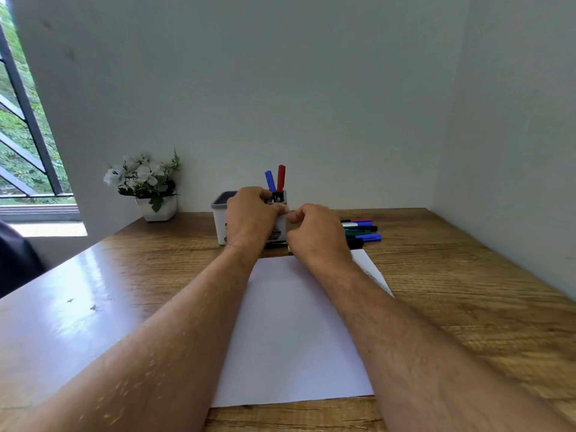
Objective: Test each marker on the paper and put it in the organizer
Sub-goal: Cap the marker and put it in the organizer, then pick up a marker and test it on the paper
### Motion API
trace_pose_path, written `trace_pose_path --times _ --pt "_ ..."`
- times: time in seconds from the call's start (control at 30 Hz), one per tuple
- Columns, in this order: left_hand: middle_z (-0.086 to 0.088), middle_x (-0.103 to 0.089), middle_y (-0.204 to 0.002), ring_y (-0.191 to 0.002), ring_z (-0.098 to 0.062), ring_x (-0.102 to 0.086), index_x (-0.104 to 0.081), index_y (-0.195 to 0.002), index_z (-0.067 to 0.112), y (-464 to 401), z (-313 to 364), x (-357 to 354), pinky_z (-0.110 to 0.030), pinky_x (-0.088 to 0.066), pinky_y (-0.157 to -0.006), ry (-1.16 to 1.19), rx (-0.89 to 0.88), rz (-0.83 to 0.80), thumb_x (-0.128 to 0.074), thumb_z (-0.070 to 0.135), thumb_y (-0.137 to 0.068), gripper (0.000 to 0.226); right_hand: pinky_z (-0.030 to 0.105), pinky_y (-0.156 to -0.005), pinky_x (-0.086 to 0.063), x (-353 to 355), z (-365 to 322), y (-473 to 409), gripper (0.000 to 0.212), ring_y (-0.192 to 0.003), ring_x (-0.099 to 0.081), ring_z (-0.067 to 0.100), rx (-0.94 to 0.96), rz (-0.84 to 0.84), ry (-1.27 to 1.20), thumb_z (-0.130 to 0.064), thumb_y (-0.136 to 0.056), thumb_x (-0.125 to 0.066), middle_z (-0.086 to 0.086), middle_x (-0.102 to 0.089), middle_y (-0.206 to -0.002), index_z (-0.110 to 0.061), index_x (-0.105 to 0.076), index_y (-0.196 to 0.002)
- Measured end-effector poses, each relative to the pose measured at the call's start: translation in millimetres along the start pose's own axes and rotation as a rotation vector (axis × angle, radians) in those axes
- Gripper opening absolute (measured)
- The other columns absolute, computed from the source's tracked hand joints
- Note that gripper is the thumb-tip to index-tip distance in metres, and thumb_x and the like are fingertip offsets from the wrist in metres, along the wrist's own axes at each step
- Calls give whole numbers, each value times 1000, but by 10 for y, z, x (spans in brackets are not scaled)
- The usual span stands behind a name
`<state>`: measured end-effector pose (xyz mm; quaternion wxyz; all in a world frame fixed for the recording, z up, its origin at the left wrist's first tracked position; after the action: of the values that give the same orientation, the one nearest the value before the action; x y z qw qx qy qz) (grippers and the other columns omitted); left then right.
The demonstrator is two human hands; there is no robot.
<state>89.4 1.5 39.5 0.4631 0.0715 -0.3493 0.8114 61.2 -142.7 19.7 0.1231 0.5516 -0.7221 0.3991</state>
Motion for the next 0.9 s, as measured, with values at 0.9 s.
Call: trace_pose_path --times 0.9 --pt "18 -65 -79 -78 6 -62 -72 -88 19 220 222 21 -4 -48 -72 62 -218 -83 -67 -4 -79 25 43 -99 -45 -145 79 18 32 -118 -49 26 121 -199 410 -14 -95 -58 7 -66 -119 -24 -70 -124"
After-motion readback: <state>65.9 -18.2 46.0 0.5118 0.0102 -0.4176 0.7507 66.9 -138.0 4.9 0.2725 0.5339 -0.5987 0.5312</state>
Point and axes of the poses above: each hand's wrist, its own y-axis away from the middle knuckle, its own x-axis out of the back of the hand, z = x × y, the point moved 9 cm from there along -y, towards the middle knuckle
